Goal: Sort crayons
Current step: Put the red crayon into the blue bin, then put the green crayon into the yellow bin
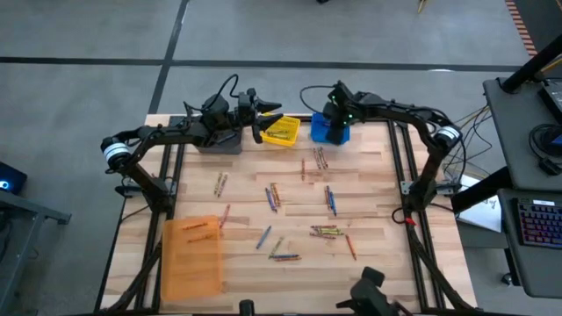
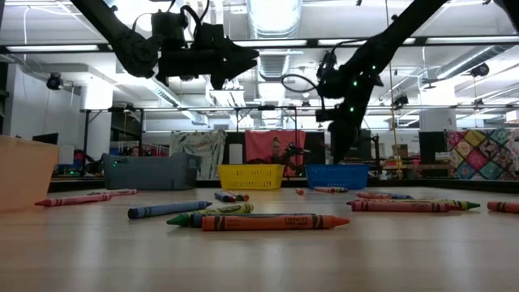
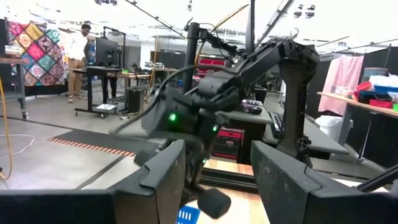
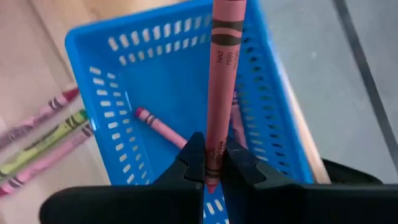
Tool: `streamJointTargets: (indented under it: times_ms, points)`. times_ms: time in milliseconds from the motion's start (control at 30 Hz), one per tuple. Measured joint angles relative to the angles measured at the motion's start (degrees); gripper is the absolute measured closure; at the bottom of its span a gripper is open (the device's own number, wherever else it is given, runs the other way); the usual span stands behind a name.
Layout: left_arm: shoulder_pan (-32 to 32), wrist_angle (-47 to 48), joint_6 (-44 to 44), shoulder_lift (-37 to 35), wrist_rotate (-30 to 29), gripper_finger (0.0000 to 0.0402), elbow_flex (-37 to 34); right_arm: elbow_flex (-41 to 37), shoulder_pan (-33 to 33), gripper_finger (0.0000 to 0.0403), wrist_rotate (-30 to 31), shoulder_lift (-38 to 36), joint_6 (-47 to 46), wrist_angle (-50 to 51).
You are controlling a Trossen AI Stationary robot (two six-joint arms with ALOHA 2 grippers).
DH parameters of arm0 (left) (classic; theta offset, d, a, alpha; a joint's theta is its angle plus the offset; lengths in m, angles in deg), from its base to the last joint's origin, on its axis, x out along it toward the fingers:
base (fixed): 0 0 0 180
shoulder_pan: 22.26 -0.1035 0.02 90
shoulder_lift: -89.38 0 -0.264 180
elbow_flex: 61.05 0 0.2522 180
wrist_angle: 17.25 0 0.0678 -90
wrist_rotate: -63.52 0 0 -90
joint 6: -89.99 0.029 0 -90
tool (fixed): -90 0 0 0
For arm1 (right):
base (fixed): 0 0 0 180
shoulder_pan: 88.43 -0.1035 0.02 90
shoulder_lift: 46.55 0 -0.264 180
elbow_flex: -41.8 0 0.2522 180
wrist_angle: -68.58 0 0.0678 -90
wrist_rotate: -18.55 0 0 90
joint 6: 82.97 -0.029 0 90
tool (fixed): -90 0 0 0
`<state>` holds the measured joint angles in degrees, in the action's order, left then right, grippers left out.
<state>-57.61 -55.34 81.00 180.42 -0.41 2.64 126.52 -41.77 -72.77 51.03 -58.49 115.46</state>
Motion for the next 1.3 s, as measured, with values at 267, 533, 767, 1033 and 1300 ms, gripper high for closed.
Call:
streamJointTargets:
  times_ms: [267,533,767,1033,1300]
  points:
    - [0.0,0.0,-0.6,0.0,0.0,0.0236,0.0,0.0,0.2,0.0390,0.1,1.2,0.2,-0.8]
    - [0.0,0.1,-0.6,0.0,0.0,0.0236,0.0,0.0,0.2,0.0337,0.0,1.2,-0.5,-1.9]
    - [0.0,0.7,-0.6,0.0,0.0,0.0236,0.0,0.0,0.2,0.0287,0.0,1.2,-2.1,-2.0]
    - [0.3,4.3,-0.6,0.0,0.0,0.0236,0.1,4.3,0.1,0.0280,-0.1,1.0,-8.4,1.1]
    - [2.2,12.7,-1.5,-1.7,0.1,0.0236,0.1,11.8,-1.6,0.0294,-0.7,0.3,-15.5,12.1]
